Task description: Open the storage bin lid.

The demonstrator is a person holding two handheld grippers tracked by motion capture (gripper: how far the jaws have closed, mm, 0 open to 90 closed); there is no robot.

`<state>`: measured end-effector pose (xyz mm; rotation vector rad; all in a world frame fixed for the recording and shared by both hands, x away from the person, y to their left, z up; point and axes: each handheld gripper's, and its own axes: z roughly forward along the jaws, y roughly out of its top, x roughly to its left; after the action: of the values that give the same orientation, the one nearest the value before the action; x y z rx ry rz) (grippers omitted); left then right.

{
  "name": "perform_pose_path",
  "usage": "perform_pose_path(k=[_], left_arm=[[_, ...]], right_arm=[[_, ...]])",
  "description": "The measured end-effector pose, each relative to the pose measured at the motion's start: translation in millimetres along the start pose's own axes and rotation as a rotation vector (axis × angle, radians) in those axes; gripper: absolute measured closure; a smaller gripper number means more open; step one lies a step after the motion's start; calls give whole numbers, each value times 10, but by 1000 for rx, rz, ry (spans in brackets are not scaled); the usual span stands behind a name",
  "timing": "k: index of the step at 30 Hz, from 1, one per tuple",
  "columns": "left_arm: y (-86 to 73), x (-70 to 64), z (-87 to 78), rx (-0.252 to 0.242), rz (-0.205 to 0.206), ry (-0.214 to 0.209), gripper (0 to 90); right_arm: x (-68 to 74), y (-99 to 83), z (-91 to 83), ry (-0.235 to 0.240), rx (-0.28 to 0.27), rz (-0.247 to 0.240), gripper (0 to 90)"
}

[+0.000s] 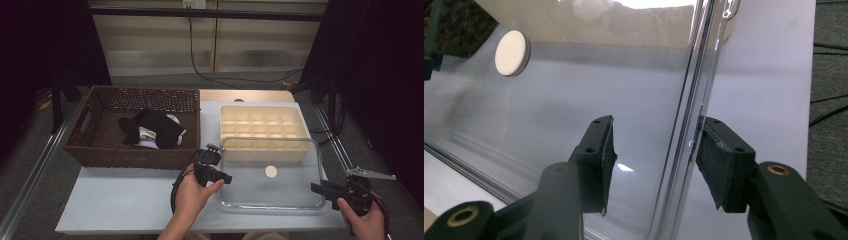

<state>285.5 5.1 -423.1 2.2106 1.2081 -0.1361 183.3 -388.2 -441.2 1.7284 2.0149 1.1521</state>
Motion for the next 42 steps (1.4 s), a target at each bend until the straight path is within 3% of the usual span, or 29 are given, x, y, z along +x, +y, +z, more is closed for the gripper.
perform_pose_path(k=[9, 22, 27, 42], left_arm=[[-105, 3, 76, 21, 7, -12, 582], [-208, -49, 65, 6, 32, -13, 581], [-312, -74, 75, 18, 43, -22, 582], [-388, -53, 139, 40, 44, -41, 561]], right_arm=[[17, -142, 28, -20, 43, -7, 510], [61, -177, -52, -33, 20, -36, 509], [87, -234, -73, -44, 44, -49, 509], [73, -337, -17, -50, 91, -37, 491]])
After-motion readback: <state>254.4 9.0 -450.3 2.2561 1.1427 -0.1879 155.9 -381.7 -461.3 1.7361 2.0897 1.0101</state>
